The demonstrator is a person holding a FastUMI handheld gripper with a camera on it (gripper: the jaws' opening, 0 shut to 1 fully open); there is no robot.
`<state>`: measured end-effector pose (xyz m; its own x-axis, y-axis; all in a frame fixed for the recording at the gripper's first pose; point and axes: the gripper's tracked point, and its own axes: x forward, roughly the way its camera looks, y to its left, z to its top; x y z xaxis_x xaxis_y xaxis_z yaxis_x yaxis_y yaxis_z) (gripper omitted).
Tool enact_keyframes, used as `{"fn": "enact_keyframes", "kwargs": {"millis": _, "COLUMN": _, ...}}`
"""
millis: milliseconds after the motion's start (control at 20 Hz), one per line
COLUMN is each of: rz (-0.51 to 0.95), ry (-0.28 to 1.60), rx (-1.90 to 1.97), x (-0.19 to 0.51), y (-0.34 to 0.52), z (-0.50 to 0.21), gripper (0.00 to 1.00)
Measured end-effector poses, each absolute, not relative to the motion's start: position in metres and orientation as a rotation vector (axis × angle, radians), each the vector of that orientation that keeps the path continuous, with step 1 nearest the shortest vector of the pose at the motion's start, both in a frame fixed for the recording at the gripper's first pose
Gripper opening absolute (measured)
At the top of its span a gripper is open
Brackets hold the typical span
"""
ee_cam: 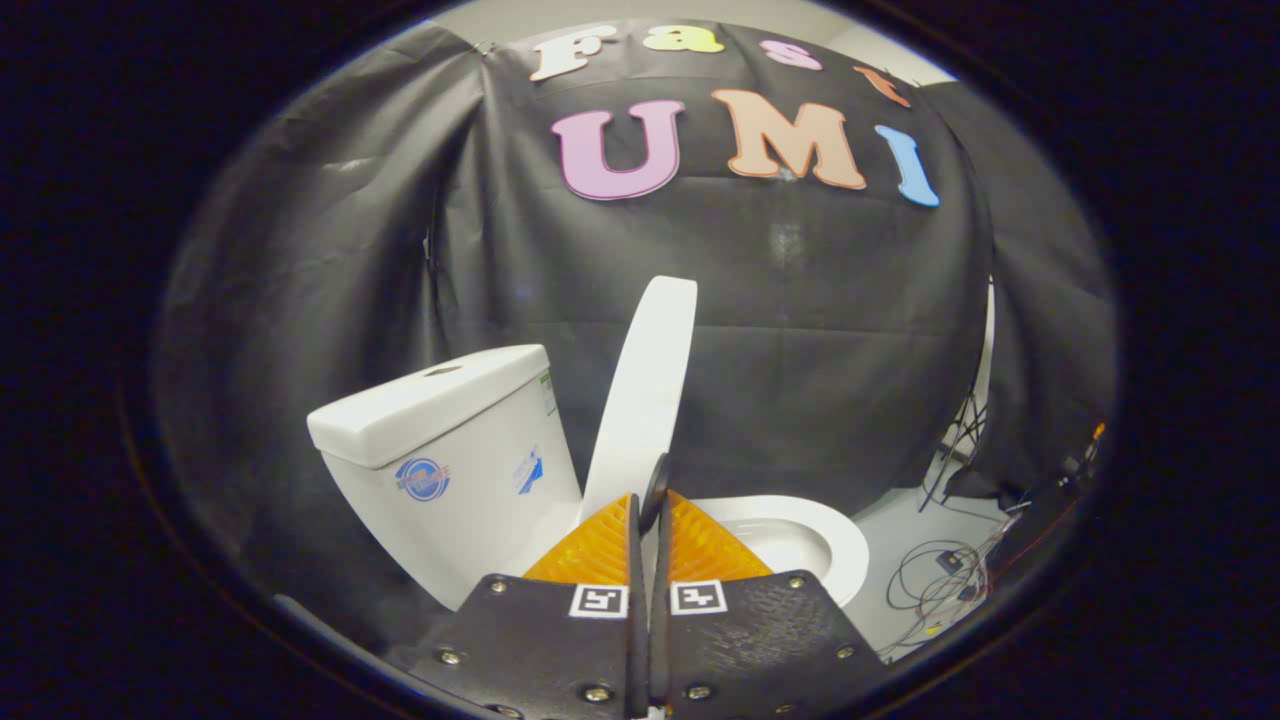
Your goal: Open the toilet lid.
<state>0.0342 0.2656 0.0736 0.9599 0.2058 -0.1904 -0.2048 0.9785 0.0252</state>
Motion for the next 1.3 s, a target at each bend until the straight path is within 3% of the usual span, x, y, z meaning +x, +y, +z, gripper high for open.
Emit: {"fn": "enact_keyframes", "kwargs": {"millis": 1300, "rz": 0.335, "ry": 0.061, "rx": -0.078, "x": 0.02, "y": 0.39, "z": 0.082, "gripper": 0.02}}
